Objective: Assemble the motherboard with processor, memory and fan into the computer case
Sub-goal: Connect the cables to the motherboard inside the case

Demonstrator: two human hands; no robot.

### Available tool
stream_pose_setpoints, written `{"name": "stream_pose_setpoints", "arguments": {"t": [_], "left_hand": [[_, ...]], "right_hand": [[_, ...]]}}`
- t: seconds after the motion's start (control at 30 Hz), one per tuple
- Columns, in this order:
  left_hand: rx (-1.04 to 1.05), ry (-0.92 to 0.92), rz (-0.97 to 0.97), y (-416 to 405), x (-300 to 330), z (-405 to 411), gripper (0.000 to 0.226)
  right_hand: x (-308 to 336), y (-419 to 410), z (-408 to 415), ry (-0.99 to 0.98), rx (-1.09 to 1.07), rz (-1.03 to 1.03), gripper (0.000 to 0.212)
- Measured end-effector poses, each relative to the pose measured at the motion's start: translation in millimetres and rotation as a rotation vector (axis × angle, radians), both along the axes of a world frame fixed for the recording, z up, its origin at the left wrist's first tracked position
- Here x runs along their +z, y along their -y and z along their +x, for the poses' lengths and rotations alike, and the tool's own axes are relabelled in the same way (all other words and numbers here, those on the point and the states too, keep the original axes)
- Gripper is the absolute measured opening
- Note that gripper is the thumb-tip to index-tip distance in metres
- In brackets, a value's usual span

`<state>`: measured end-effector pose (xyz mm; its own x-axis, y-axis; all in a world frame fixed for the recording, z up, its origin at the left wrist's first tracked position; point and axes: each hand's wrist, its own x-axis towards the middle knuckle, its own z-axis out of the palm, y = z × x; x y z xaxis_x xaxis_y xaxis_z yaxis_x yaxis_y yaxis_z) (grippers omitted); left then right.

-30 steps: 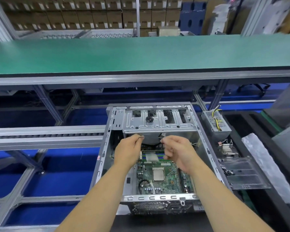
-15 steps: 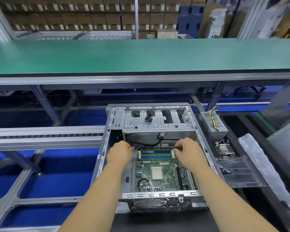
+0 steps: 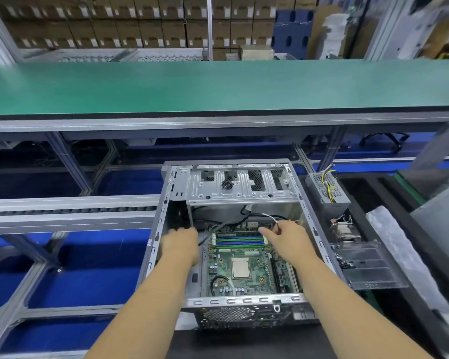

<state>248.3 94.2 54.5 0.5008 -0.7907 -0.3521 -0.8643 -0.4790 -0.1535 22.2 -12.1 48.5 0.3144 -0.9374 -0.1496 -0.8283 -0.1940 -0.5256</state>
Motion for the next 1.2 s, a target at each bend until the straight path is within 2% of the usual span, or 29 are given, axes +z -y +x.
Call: {"name": "stream_pose_setpoints", "arguments": {"t": [0.07,0.13,0.2,0.27,0.33,0.4,0.43,0.5,0.57,0.6,0.67,0.77,0.83,0.9,0.93,1.03,1.1,1.13,1.2], "left_hand": [[-0.194,0.049,-0.171,5.8,-2.3,-4.0,0.091],[-0.420,-0.042,-0.335,12.5,-3.4,-12.7,0.115],[-0.499,-0.232,-0.418,16.8,-2.0,-21.8,0.122],[-0.344,-0.669,-0.455,17.2,0.2,-28.8,0.111],[-0.187,-1.055,-0.454,16.3,-0.1,-31.3,0.078],[-0.116,-1.191,-0.396,14.0,-0.6,-29.3,0.049],[-0.090,-1.226,-0.369,12.8,-1.2,-25.9,0.041],[-0.016,-1.305,-0.314,9.3,-1.3,-18.0,0.043],[0.113,-1.407,-0.269,7.8,-0.5,-11.9,0.073],[0.174,-1.398,-0.268,8.3,-0.5,-10.2,0.089],[0.201,-1.170,-0.268,9.6,-3.7,-9.3,0.089],[0.106,-0.721,-0.012,3.8,-16.4,-2.2,0.063],[0.078,-0.518,0.162,2.0,-23.2,4.5,0.037],[0.065,-0.338,0.229,1.7,-19.6,6.5,0.011],[0.046,-0.264,0.240,1.4,-14.5,3.8,0.010],[-0.001,-0.150,0.270,4.9,-9.6,-5.6,0.037],[-0.031,-0.092,0.170,8.4,-10.4,-12.5,0.047],[-0.040,-0.100,0.078,11.5,-12.7,-15.4,0.048],[-0.023,-0.258,-0.067,18.9,-19.6,-21.6,0.046]], "right_hand": [[-2.0,-0.9,3.0,0.074,0.027,0.042,0.009],[-2.3,-2.6,7.1,0.103,0.104,0.072,0.026],[-3.0,-1.1,11.2,0.053,0.190,0.029,0.037],[-5.6,-1.4,14.2,-0.022,0.228,0.014,0.039],[-10.0,0.5,14.2,-0.029,0.193,0.037,0.035],[-10.5,2.0,13.3,0.060,0.105,0.062,0.031],[-9.7,2.6,13.0,0.109,0.070,0.064,0.030],[-9.4,6.7,11.2,0.169,0.007,0.037,0.027],[-10.3,11.1,8.6,0.206,-0.075,0.029,0.023],[-11.2,12.5,7.3,0.209,-0.109,0.026,0.022],[-10.6,12.7,6.7,0.206,-0.136,0.032,0.021],[-7.5,10.3,10.0,0.259,-0.090,0.057,0.023],[-5.4,8.6,13.4,0.277,-0.040,0.070,0.023],[-6.6,7.2,16.7,0.272,0.026,0.098,0.019],[-7.9,6.6,17.7,0.258,0.067,0.119,0.017],[-11.0,2.3,19.8,0.131,0.221,0.167,0.017],[-12.4,1.2,20.2,0.067,0.288,0.167,0.014],[-12.2,1.0,20.3,0.043,0.306,0.164,0.013],[-11.3,0.8,20.5,0.003,0.327,0.163,0.015]]}}
